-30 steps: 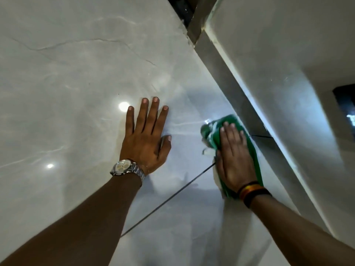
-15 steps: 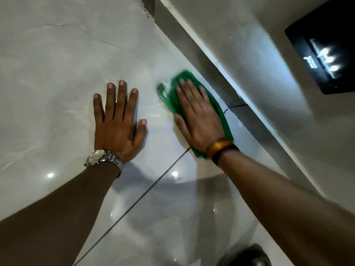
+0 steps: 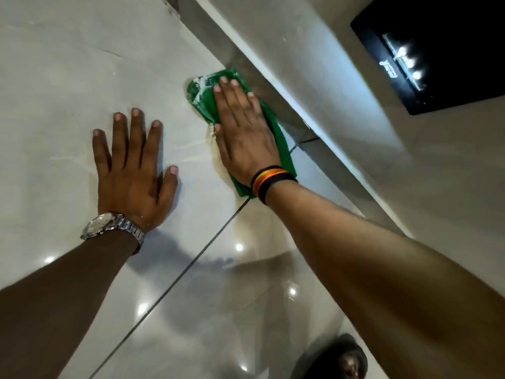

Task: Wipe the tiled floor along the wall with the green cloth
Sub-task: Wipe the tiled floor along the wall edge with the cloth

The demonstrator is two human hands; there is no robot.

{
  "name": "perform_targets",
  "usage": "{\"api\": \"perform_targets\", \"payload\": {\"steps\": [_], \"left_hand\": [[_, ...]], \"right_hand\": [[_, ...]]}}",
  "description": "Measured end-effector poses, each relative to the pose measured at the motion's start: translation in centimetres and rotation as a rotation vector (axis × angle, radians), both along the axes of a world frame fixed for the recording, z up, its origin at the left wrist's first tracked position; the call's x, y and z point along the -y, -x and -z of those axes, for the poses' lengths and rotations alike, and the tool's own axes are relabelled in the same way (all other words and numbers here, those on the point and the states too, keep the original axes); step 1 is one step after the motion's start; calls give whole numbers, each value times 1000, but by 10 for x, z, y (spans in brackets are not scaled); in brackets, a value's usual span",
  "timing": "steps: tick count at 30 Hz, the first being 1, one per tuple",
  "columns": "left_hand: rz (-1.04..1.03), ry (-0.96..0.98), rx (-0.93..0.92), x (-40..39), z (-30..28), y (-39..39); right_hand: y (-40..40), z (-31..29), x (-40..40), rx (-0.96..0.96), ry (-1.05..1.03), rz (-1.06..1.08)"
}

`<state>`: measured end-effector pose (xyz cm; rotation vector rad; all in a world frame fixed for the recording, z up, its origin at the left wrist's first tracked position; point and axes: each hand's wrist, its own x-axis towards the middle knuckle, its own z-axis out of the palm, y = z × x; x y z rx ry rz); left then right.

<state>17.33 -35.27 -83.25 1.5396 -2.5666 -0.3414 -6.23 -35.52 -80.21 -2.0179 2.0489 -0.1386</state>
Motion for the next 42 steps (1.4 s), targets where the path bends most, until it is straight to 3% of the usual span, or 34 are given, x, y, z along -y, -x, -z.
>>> {"api": "perform_targets", "payload": {"steps": [3,6,9,11,17,21,26,30,35,42], "left_hand": [[0,9,-5,4,0,2],[1,1,-7,2,-1,1],[-3,-6,-10,0,0,2],[-2,-1,-15,1,0,3],[-2,2,-6,-2,0,-1],[6,-7,-16,0,1,1],[3,-5,-15,-5,0,4],[-9,9,-14,0,1,8],[-15,12,-40,-1,0,6],[-36,-22,-24,-2,0,8]], "right_hand": [[6,1,-54,18,-12,-105],[33,-7,-171,-64,-172,-167],[86,-21,-271,-107,-316,89],[117,-27,-280,-124,-400,192],[84,-15,-122,-7,-190,-72],[24,-4,-33,29,-31,67],[26,-12,-87,-11,-141,28],[61,-21,-133,-73,-200,200],[2,-11,-56,-90,-97,281],[-58,1,90,12,-18,135]]}}
